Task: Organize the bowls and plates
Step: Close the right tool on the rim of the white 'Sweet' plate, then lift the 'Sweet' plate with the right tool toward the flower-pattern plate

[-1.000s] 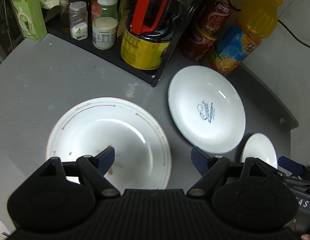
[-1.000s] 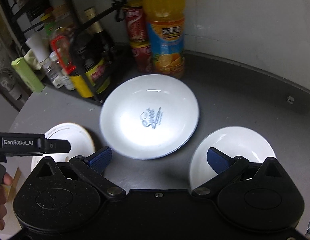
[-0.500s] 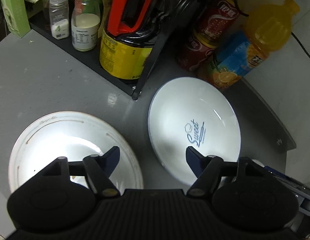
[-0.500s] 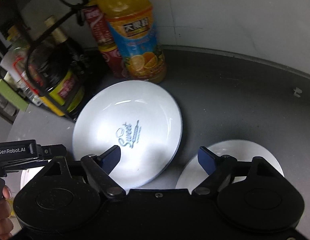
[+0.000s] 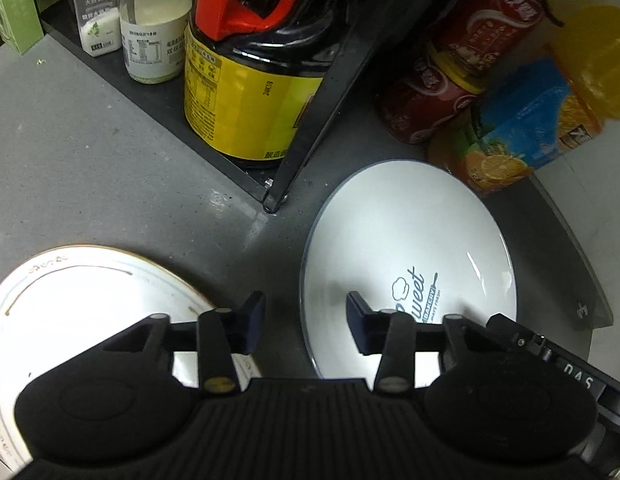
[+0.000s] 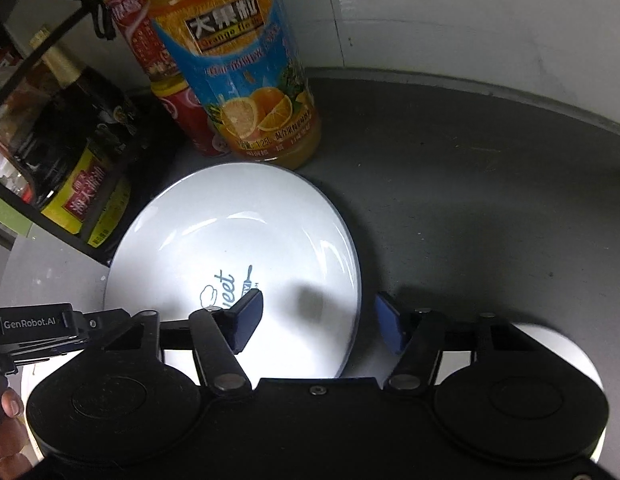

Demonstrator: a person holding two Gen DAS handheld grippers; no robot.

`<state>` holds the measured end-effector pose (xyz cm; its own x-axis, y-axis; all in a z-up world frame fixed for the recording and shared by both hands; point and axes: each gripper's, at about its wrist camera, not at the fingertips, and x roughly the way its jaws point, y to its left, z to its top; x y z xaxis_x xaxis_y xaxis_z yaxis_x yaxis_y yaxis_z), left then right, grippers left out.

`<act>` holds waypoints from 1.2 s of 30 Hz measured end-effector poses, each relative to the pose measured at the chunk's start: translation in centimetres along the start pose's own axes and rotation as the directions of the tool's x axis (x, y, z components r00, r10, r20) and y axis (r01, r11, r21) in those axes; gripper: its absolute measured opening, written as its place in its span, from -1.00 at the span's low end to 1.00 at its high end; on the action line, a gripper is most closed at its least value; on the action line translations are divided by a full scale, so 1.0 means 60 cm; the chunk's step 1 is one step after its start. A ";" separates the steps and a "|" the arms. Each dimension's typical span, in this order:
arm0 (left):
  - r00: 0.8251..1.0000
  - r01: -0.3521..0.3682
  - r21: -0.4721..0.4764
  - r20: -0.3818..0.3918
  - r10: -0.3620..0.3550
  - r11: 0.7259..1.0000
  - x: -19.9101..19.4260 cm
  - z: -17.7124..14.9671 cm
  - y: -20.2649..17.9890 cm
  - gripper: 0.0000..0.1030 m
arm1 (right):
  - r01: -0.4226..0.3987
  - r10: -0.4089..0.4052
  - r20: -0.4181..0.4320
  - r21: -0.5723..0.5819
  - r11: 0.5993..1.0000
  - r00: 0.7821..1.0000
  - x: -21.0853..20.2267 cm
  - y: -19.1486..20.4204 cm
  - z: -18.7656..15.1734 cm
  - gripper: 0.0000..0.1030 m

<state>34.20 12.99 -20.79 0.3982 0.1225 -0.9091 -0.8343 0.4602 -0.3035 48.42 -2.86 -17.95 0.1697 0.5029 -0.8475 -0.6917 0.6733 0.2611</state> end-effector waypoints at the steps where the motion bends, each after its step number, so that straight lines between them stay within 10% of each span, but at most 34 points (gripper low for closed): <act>1: 1.000 -0.002 -0.001 -0.002 0.002 1.000 0.004 0.001 0.000 -0.27 | -0.002 0.002 -0.004 0.004 1.000 1.000 0.005 -0.001 0.001 0.10; 14: 0.997 0.051 -0.096 -0.054 -0.057 0.994 0.051 0.017 0.014 -0.70 | 0.002 0.001 -0.052 0.060 0.998 0.999 0.047 -0.013 0.008 -0.26; 21: 0.995 0.079 -0.120 -0.051 -0.085 0.990 0.056 0.016 0.017 -0.74 | -0.024 0.028 -0.043 0.086 0.996 0.999 0.043 -0.035 0.013 -0.64; 36: 0.991 0.131 -0.064 -0.007 -0.132 0.989 -0.004 0.020 0.034 -0.80 | -0.095 0.092 0.055 0.054 0.994 0.994 -0.031 -0.027 -0.011 -0.80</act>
<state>32.85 14.94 -20.87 0.5023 0.0541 -0.8630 -0.7974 0.4150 -0.4381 48.77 -5.25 -17.08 0.1440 0.5917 -0.7932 -0.6654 0.6512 0.3649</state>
